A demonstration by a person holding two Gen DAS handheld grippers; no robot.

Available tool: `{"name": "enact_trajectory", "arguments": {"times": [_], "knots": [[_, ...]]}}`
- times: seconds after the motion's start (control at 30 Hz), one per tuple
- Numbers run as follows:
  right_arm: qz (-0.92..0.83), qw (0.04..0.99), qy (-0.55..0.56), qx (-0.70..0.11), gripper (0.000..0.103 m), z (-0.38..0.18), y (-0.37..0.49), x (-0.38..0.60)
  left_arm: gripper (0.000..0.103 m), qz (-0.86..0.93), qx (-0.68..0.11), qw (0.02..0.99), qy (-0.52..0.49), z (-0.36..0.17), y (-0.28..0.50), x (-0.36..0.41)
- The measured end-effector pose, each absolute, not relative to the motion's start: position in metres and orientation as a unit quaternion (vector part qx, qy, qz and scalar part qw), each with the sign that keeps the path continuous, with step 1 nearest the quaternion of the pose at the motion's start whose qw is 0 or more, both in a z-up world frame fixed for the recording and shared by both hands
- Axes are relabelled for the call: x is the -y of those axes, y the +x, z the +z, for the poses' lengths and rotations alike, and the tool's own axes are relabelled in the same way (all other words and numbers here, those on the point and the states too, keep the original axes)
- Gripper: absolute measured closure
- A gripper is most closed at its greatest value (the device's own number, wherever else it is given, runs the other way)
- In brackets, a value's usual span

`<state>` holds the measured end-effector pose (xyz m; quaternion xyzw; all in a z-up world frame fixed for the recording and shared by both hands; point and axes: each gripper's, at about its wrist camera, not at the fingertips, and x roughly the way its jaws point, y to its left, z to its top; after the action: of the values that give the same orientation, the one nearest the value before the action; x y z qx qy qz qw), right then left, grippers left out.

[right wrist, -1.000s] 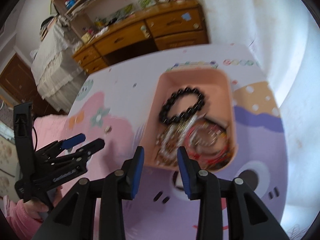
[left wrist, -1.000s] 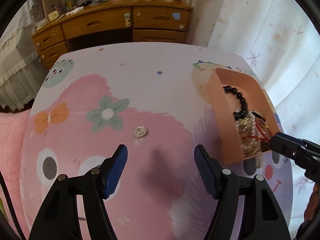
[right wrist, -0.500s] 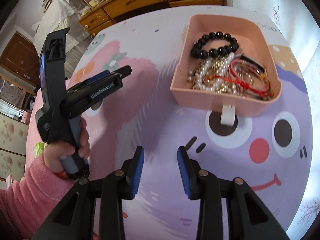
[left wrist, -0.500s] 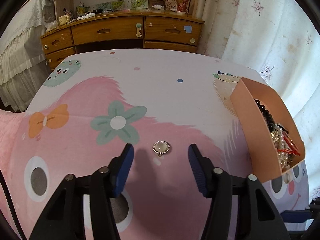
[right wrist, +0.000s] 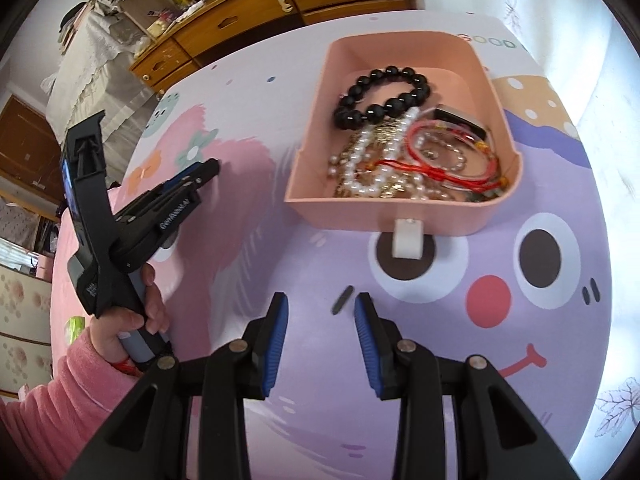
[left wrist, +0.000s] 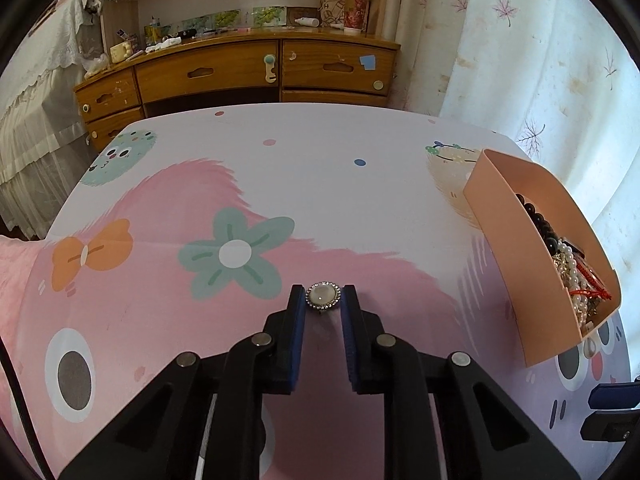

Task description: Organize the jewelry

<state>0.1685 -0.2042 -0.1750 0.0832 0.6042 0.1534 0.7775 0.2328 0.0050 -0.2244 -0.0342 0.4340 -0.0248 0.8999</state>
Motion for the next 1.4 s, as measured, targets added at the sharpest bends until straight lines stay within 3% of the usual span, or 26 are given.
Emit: {"name": "enact_trajectory", "arguments": {"times": [0.67, 0.73, 0.8, 0.87, 0.93, 0.97, 1.0, 1.23, 1.4], "knots": [[0.110, 0.796, 0.144, -0.578, 0.068, -0.163, 0.133, 0.264, 0.088, -0.174, -0.397, 0.901, -0.019, -0.133, 0.216, 0.094], [0.098, 0.801, 0.153, -0.570, 0.068, -0.154, 0.128, 0.271, 0.081, -0.178, -0.426, 0.887, -0.014, -0.129, 0.220, 0.109], [0.085, 0.805, 0.157, -0.566, 0.068, -0.145, 0.124, 0.276, 0.045, -0.176, -0.466, 0.867, -0.015, -0.122, 0.222, 0.118], [0.067, 0.810, 0.156, -0.561, 0.068, -0.133, 0.117, 0.279, 0.029, -0.166, -0.477, 0.863, -0.016, -0.111, 0.218, 0.118], [0.049, 0.816, 0.155, -0.555, 0.068, -0.124, 0.111, 0.279, 0.028, -0.164, -0.469, 0.868, -0.008, -0.093, 0.207, 0.113], [0.038, 0.818, 0.154, -0.553, 0.066, -0.119, 0.105, 0.278, 0.022, -0.161, -0.469, 0.868, 0.004, -0.085, 0.202, 0.110], [0.029, 0.819, 0.152, -0.553, 0.060, -0.115, 0.100, 0.277, 0.016, -0.152, -0.473, 0.868, 0.020, -0.077, 0.194, 0.105], [-0.013, 0.817, 0.141, -0.559, 0.023, -0.091, 0.053, 0.242, 0.015, -0.098, -0.496, 0.861, 0.060, -0.043, 0.132, 0.043], [0.026, 0.807, 0.115, -0.579, 0.017, -0.074, 0.035, 0.198, 0.015, -0.005, -0.505, 0.861, 0.068, -0.025, 0.086, -0.002]]}}
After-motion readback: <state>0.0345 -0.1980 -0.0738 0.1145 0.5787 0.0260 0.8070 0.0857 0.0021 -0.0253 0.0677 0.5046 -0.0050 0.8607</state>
